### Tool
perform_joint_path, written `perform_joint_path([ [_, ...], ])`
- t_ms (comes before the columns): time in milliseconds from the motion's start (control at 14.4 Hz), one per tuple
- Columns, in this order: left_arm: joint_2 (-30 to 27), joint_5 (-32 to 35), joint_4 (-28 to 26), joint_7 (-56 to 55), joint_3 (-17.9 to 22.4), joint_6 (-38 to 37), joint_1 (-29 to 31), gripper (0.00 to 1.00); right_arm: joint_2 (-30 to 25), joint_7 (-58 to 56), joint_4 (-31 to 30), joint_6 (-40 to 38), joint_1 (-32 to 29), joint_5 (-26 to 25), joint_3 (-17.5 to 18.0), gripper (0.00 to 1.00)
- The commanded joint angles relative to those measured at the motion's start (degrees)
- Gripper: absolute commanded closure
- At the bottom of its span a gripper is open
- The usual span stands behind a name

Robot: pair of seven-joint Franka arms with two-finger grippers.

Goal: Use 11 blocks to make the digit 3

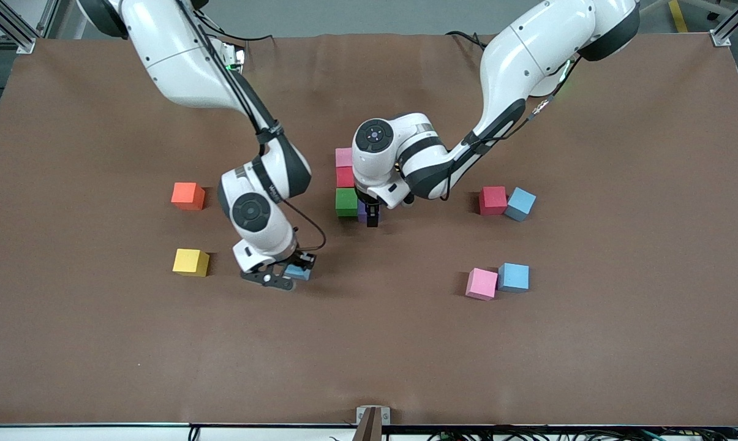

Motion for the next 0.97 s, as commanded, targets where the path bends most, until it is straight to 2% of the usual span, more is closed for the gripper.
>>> perform_joint_path([
  [0, -2.2, 0.1, -1.9, -0.6, -5.4, -3.4, 6.4, 0.00, 0.3, -3.2, 0.7, 0.0, 2.0, 0.1, 0.0, 0.97],
  [209, -2.2, 0.4, -1.4, 9.9, -11.9, -8.9, 15.4, 0.00, 0.3, -3.3, 0.9, 0.1, 4.2, 0.0, 0.0, 0.97],
  [348, -2.3, 1.0, -1.3, 15.1, -14.5, -11.1, 21.0, 0.00, 0.1, -3.1, 0.9, -0.1, 5.6, 0.2, 0.0, 0.97],
  [487, -2.2, 2.0, -1.4, 19.0, -14.8, -11.2, 25.3, 0.00, 0.1, -3.2, 0.8, 0.0, 6.5, 0.2, 0.0, 0.97],
  [695, -1.4, 6.8, -1.3, 26.1, -14.3, -10.5, 28.9, 0.00, 0.2, -3.0, 0.7, 0.1, 8.1, 0.4, 0.1, 0.97],
  [904, -0.6, 11.3, 0.2, 30.4, -10.8, -8.4, 29.7, 0.00, 0.3, -1.4, 0.8, 0.1, 9.6, 0.5, 0.4, 0.97],
])
